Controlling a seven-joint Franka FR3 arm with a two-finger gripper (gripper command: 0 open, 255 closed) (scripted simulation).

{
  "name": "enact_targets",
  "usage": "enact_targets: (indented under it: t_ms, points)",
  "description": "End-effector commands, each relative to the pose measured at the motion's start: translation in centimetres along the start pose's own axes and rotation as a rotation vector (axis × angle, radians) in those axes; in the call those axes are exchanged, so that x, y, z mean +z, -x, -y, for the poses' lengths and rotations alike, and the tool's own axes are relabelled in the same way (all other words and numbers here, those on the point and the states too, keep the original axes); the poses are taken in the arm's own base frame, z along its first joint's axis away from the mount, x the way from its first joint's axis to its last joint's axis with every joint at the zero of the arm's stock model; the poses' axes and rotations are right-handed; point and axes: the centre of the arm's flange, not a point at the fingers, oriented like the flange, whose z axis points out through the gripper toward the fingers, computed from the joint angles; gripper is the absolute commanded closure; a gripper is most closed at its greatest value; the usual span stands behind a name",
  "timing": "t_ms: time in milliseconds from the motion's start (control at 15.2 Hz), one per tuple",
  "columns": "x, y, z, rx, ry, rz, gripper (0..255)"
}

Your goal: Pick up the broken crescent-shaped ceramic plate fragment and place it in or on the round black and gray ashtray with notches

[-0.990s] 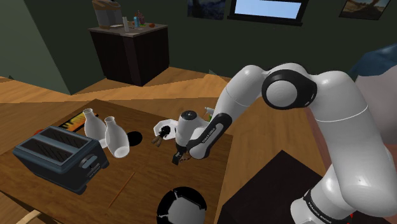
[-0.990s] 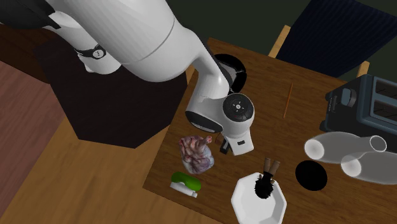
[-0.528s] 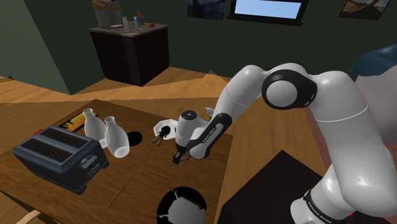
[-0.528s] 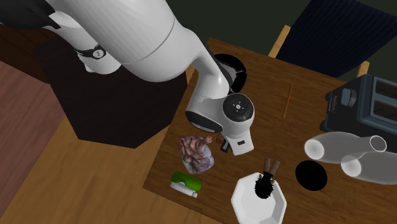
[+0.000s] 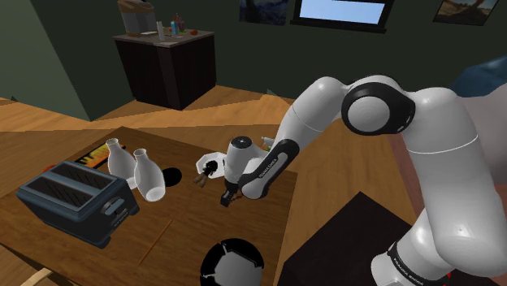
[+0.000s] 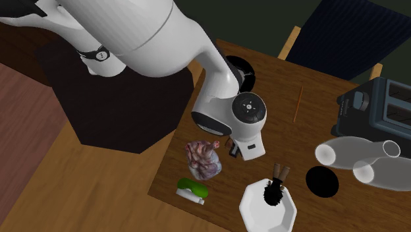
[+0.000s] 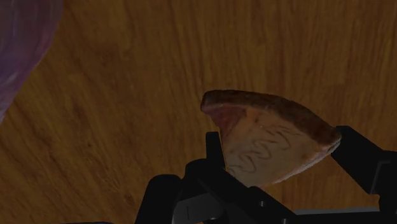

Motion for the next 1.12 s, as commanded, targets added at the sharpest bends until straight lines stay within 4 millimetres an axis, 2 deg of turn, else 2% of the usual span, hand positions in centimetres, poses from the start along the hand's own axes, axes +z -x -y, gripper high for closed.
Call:
enact_targets:
  t_ms: [0,858,924,1056]
  points:
    - [-1.0,-0.2,-0.1,0.000,0.000,0.000,255]
    - [-7.7,-1.3,-0.1,0.000,0.000,0.000,255]
    - [-7.7,-1.2,-0.1,0.000,0.000,0.000,255]
    - [-7.9,0.0,2.2,0.000,0.000,0.000,255]
